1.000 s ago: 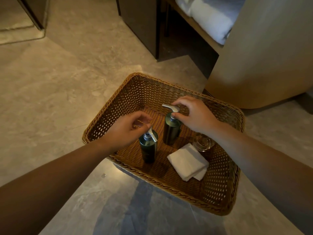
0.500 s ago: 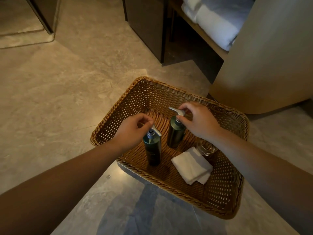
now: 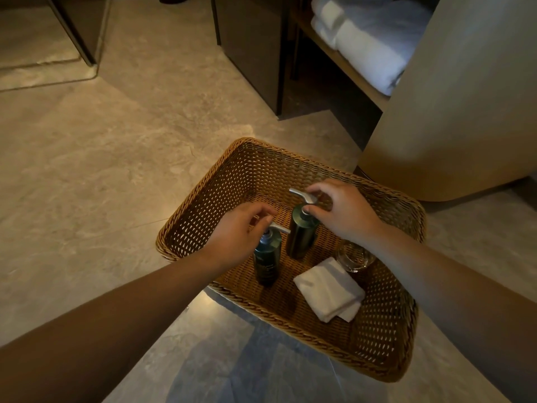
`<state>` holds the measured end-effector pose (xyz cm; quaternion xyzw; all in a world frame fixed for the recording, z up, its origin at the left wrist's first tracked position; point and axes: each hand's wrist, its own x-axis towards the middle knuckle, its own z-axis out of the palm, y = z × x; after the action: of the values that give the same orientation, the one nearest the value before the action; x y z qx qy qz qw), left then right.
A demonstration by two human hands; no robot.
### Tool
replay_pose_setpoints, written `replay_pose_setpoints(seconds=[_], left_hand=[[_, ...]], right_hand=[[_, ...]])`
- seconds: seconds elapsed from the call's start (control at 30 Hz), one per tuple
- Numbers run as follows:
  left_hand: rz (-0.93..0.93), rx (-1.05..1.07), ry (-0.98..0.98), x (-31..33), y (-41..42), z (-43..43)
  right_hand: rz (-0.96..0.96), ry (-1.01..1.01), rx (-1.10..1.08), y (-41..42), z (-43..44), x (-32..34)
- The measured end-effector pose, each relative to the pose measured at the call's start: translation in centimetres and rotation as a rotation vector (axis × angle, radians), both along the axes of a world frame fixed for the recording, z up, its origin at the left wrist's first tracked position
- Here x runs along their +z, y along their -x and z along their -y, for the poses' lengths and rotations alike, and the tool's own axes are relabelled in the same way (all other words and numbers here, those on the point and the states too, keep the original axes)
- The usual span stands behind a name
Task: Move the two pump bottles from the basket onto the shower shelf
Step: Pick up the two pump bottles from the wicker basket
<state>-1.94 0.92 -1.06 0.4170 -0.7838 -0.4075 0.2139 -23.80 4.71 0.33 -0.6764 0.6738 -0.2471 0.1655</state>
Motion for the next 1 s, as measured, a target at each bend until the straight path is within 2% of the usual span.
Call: replay_pose_setpoints(seconds=[0.17, 0.27, 0.37, 0.67, 1.0], left_hand=[[-0.058, -0.075, -0.073, -0.11, -0.02, -0.16], [-0.022, -0.075, -0.065, -0.2, -0.02, -0.18], [0.012, -0.053, -0.022, -0.4, 0.08, -0.01], [-0.078, 0.135, 0.027, -0.16, -0.55, 0.48], [-0.016, 0.146, 0.035, -0.46, 0.37, 0.68]], right_hand=[[-0.046, 0.012, -0.016, -0.01, 0.19, -0.09], [-0.061, 0.021, -0.04, -0.07, 0.27, -0.16], [-0.063, 0.015, -0.053, -0.16, 0.4, -0.29], [-0.052, -0.007, -0.03, -0.54, 0.41, -0.1], [-0.012, -0.029, -0.068, -0.73, 0.71, -0.02]])
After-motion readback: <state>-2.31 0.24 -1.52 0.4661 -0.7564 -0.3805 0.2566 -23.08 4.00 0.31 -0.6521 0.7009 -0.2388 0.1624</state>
